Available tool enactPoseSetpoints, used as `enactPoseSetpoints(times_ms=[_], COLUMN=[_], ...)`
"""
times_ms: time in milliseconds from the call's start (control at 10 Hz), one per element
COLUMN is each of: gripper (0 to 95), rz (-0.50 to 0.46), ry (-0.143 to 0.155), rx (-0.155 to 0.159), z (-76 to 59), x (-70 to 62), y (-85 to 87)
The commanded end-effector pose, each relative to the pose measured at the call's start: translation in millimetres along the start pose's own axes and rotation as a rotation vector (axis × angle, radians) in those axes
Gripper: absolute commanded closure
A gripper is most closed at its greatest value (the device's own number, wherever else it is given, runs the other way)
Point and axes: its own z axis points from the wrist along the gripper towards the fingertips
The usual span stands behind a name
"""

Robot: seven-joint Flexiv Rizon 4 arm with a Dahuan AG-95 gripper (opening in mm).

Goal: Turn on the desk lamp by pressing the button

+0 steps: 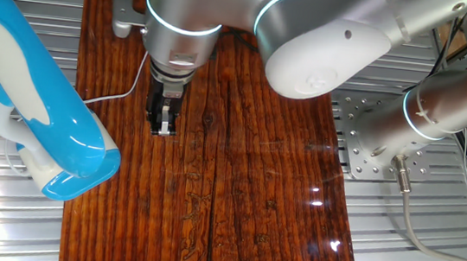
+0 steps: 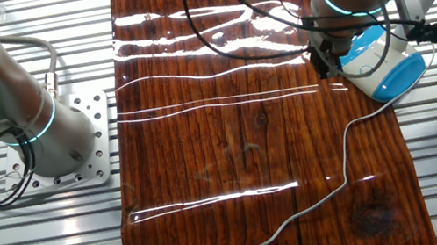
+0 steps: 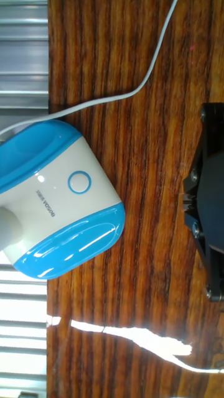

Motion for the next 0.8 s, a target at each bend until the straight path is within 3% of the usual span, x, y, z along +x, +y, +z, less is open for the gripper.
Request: enactPoseSetpoints(times_ms=[100, 500, 800], gripper=[95.0, 95.0, 95.0], rz=[-0.003, -0.012, 0.011], ry=[-0.006, -0.047, -0.061], rx=[-0.001, 0.016, 0.071], z=[-0.7, -0.7, -0.7], x=[-0.9, -0.9, -0.9], y=[0.6, 0.6, 0.6])
